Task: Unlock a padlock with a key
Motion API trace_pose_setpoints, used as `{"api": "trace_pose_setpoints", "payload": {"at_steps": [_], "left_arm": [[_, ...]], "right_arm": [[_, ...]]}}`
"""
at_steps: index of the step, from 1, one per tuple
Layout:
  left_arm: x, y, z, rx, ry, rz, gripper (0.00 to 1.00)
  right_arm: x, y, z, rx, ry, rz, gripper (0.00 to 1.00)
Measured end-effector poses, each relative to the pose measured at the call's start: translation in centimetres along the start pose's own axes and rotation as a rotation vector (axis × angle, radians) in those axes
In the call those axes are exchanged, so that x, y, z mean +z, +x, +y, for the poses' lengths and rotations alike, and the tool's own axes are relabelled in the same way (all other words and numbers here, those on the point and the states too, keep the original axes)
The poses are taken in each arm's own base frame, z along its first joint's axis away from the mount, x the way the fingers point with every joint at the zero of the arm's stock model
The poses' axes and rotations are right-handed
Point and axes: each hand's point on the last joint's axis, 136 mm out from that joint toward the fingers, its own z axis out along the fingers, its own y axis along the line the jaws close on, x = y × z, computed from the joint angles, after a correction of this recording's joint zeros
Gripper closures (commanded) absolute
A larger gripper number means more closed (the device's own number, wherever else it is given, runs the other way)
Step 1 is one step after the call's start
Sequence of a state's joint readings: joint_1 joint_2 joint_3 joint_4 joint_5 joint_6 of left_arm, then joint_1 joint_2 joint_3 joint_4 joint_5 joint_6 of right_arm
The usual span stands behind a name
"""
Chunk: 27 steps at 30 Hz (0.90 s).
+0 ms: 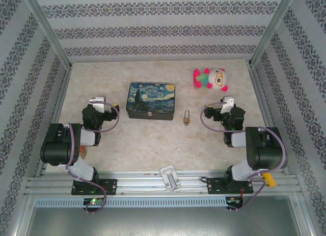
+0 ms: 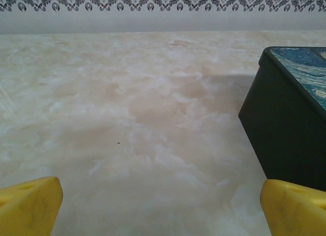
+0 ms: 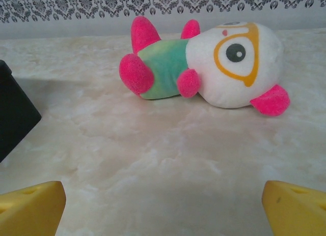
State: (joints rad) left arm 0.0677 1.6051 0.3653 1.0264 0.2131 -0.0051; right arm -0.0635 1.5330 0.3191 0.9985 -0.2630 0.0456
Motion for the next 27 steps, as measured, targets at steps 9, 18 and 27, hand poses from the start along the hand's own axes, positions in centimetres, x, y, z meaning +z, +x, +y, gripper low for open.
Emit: {"api": "trace_pose_setpoints", "payload": {"at_steps": [9,18,27], "left_arm": [[-0.02,0.16,0.01,-0.003,0.000,0.005,0.01],[-0.02,0.22,0.00,-0.003,0.000,0.008,0.01],[-0.02,0.30,0.01,-0.004,0.000,0.011,0.01]], "right_arm": [[-0.01,0.29,-0.59,0.003,0.035,0.011,0.02],[0.03,0.56,-0.58,0.003,0.045,0.022,0.02],[0.28,0.17,-0.86,0.002,0.059,0.020,0.02]]}}
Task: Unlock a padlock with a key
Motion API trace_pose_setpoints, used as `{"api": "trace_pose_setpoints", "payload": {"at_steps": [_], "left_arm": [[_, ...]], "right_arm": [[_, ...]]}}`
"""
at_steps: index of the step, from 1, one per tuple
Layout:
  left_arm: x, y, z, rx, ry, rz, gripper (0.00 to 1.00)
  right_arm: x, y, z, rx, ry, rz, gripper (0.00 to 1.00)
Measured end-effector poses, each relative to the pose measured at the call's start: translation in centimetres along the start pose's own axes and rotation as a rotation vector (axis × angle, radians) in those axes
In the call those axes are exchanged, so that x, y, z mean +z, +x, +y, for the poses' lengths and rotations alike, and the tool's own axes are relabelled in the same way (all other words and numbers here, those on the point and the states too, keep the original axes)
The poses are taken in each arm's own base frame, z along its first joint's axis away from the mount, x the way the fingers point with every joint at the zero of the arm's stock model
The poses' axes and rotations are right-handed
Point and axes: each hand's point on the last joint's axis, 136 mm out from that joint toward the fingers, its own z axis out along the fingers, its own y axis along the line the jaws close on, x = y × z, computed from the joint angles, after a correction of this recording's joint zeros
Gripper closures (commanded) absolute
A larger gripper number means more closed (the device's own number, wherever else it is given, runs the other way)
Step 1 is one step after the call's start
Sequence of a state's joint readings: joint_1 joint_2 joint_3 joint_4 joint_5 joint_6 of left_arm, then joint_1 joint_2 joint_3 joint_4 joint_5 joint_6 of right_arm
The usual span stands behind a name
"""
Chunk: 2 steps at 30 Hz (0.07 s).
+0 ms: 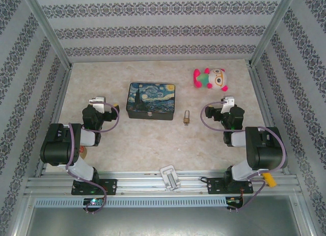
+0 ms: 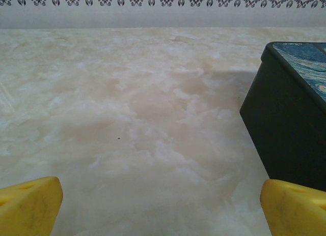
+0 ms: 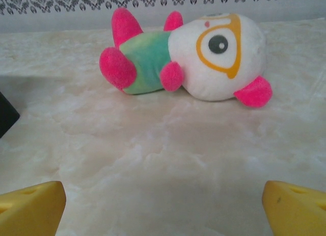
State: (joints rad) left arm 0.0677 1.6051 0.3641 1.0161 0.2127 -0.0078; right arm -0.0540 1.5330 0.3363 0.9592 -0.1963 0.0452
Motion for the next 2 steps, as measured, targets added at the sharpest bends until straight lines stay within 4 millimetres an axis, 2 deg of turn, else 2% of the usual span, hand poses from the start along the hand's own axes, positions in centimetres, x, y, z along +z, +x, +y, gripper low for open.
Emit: {"api": "trace_pose_setpoints", "payload": {"at_steps": [2], "left_arm": [[0.00,0.01,0.01,0.000,-0.001,0.000,0.01]], "right_arm": [[0.18,-0.52,0.11,-0.004,-0.001,-0.012,0.02]]}}
